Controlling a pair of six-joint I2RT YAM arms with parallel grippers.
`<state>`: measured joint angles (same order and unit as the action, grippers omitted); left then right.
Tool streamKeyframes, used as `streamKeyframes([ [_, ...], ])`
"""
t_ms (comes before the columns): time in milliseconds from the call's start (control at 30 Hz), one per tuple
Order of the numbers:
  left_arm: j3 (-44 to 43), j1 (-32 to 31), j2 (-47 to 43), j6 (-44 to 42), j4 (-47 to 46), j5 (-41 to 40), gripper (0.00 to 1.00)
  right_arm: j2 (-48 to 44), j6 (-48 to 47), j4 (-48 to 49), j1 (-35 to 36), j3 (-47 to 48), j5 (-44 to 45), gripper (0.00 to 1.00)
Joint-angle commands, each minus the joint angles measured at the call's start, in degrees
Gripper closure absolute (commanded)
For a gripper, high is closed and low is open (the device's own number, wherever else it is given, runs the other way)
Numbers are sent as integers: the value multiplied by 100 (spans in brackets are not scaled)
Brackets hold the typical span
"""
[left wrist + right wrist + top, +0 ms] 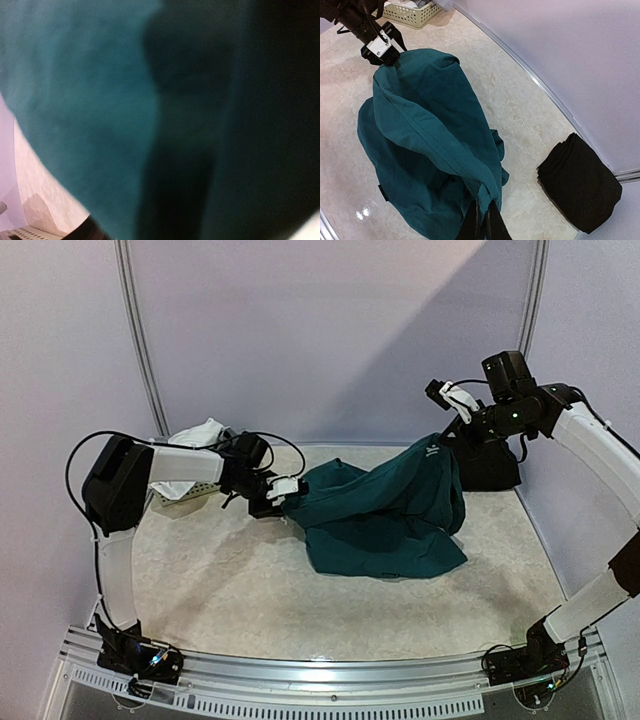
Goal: Fold and stack the mixed laundry pile
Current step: Pick up the crumpled shorts from the center of the board, then flatten out the crumpled shorts at the center of the board.
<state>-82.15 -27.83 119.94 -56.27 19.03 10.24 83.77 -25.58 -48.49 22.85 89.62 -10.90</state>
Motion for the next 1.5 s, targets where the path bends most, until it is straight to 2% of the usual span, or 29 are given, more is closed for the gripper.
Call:
streamKeyframes([
  [0, -74, -175, 221, -302, -115, -67, 45, 101, 121, 17, -18, 96, -23, 100],
  [133, -219, -255, 328, -381, 2, -66, 59, 172, 124, 54, -18, 93, 68, 100],
  [333, -71, -193, 16, 128, -332, -104, 98, 177, 93, 134, -62, 85, 277, 100],
  [367, -9, -181, -103, 214, -430, -294, 100, 176, 90, 149, -107, 113, 307, 100],
  [500, 83, -109, -834, 500, -579, -977, 100, 290, 62, 55, -553, 706, 281, 100],
  [600, -201, -65, -1445, 529, -192, -1551, 100, 554, 50, -165, -1002, 1479, 185, 100],
  [800, -1650, -180, -2320, 806, 1056, -2500, 100, 937, -140, -155, -1303, 2458, 214, 100],
  [1000, -2930, -647, -2823, 795, 1873, -3283, 100, 1126, -169, -121, -1363, 3481, 241, 100],
  [1233, -3380, -1682, -3615, 663, 2337, -4107, 100, 337, -103, -20, -1366, 3592, -299, 100],
  [1467, -2456, -3433, -4969, 735, 1680, -4804, 100, -1102, -579, -105, -1377, 2799, -1214, 100],
])
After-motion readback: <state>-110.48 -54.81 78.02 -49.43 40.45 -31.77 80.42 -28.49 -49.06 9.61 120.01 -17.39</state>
